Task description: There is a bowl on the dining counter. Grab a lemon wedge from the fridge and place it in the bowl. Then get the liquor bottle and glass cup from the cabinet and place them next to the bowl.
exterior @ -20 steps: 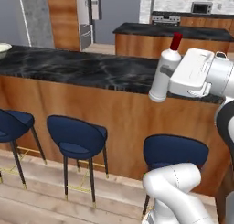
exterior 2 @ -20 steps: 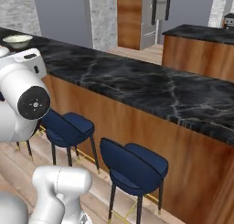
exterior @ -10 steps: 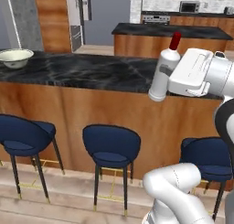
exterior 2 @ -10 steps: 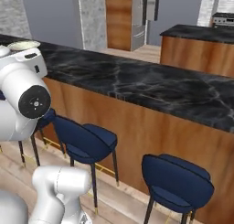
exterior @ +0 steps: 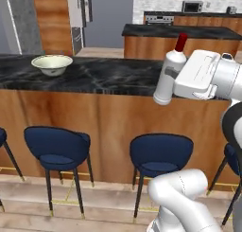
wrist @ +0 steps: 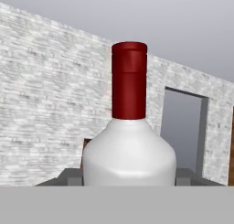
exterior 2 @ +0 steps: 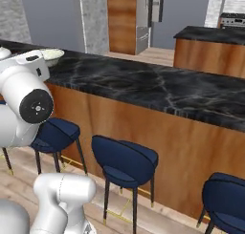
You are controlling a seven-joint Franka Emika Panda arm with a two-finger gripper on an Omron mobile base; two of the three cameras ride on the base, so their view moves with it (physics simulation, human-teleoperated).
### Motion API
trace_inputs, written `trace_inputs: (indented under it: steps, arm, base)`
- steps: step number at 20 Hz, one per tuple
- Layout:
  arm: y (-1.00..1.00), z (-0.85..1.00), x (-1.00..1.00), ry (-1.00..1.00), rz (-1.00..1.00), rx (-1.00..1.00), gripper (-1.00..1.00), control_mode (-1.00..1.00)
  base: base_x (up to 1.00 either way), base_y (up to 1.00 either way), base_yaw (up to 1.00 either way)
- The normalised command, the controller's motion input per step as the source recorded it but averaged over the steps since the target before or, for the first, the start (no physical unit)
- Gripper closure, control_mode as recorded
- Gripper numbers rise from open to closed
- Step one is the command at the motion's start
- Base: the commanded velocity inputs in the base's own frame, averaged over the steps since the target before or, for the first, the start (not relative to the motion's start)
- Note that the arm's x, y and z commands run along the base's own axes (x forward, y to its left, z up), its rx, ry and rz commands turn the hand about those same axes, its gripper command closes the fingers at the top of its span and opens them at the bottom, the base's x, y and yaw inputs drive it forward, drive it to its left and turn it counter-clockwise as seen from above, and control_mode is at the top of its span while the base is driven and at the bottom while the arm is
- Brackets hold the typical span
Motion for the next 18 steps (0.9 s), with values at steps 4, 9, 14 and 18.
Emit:
trace_inputs:
  steps: [4, 9, 14, 18]
  arm:
    - [0.00, 0.00, 0.00, 0.00, 0.00, 0.00, 1.00, 1.00]
    - [0.00, 0.00, 0.00, 0.00, 0.00, 0.00, 1.00, 1.00]
    - [0.00, 0.00, 0.00, 0.00, 0.00, 0.00, 1.00, 1.00]
    - [0.00, 0.00, 0.00, 0.00, 0.00, 0.00, 1.00, 1.00]
  base:
    - [0.17, 0.97, -0.15]
    - [0.52, 0.84, -0.21]
    - [0.62, 0.56, -0.41]
    - [0.61, 0.29, -0.50]
